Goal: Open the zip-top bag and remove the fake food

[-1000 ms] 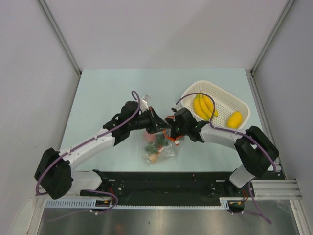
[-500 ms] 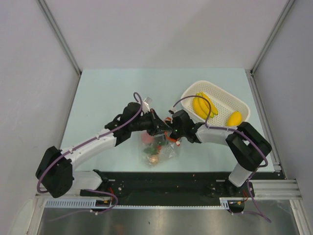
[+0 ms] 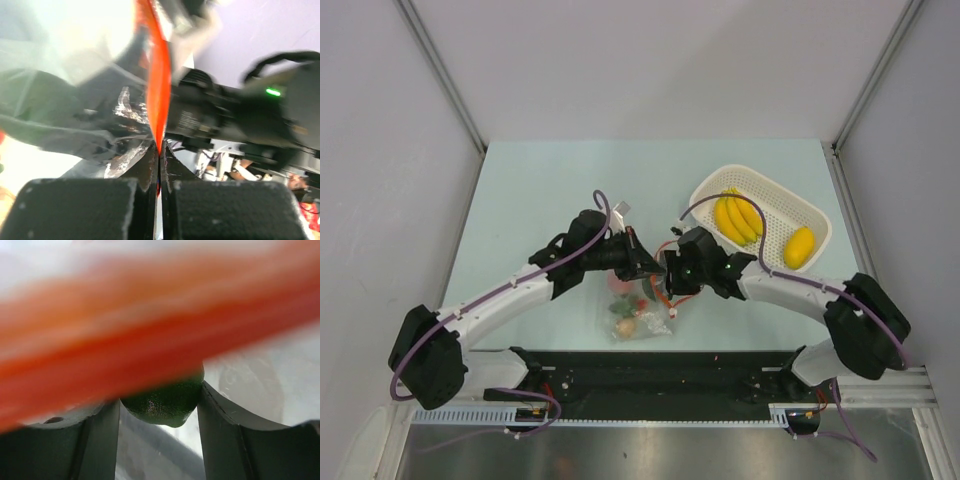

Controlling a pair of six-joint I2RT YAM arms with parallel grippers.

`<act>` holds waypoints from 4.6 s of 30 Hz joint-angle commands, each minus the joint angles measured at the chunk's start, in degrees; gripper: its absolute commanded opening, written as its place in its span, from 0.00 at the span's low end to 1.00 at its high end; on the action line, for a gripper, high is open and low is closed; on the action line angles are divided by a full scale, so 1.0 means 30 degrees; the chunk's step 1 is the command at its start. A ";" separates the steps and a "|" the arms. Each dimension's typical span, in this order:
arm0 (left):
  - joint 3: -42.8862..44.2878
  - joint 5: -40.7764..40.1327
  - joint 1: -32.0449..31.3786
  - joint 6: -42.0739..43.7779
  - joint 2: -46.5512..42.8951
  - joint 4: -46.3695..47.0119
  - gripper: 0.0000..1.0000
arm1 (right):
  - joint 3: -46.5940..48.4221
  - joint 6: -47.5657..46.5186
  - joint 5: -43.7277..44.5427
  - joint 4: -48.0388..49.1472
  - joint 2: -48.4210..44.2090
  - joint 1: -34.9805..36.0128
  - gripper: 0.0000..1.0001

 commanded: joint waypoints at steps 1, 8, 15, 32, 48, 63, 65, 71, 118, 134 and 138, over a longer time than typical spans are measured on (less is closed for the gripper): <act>0.1171 -0.0627 0.0153 0.2061 -0.0164 -0.1265 0.00 | 0.0023 -0.0618 0.0324 -0.2684 -0.2385 0.0150 0.07; 0.1639 -0.1627 0.0622 0.4550 -0.0633 -0.3110 0.00 | 0.0023 -0.1584 0.1467 -0.5877 -0.5313 0.0911 0.00; 0.0646 -0.1685 0.0652 0.5053 -0.1189 -0.3405 0.00 | 0.0052 -0.0706 0.0734 -0.6612 -0.9004 0.0183 0.00; 0.0965 -0.0221 0.0652 0.6310 -0.1190 -0.4078 0.00 | 0.2188 -0.1818 -0.0523 -0.9278 -0.7813 -1.5716 0.00; 0.2519 -0.0485 0.0652 0.7543 -0.0721 -0.5486 0.00 | 0.3304 -0.3751 0.0822 -1.0188 -0.2096 -1.8013 0.25; 0.1495 -0.0074 0.0622 0.5025 -0.1539 -0.3787 0.00 | 0.3773 -0.4953 0.0909 -1.1649 -0.2708 -1.7370 0.84; 0.1318 -0.0103 0.0622 0.4789 -0.1628 -0.3524 0.00 | 0.3773 -0.5071 0.1144 -1.1885 -0.3557 -1.6990 0.84; 0.1200 -0.0045 0.0593 0.4027 -0.1629 -0.3083 0.00 | 0.3802 -0.4751 0.1116 -1.2209 -0.5985 -1.3945 0.82; 0.2988 0.0072 -0.2161 -0.0368 0.1592 0.1165 0.00 | -0.0269 0.1433 -0.0320 -0.0813 -0.1539 -0.1108 0.25; 0.1758 0.0191 -0.2571 -0.0661 0.2386 0.1780 0.00 | -0.1588 0.1607 -0.2224 0.2790 0.2150 -0.0933 0.51; 0.1318 0.0218 -0.2571 -0.0603 0.2355 0.1868 0.00 | -0.1589 0.1960 -0.2546 0.3694 0.3001 -0.0787 0.55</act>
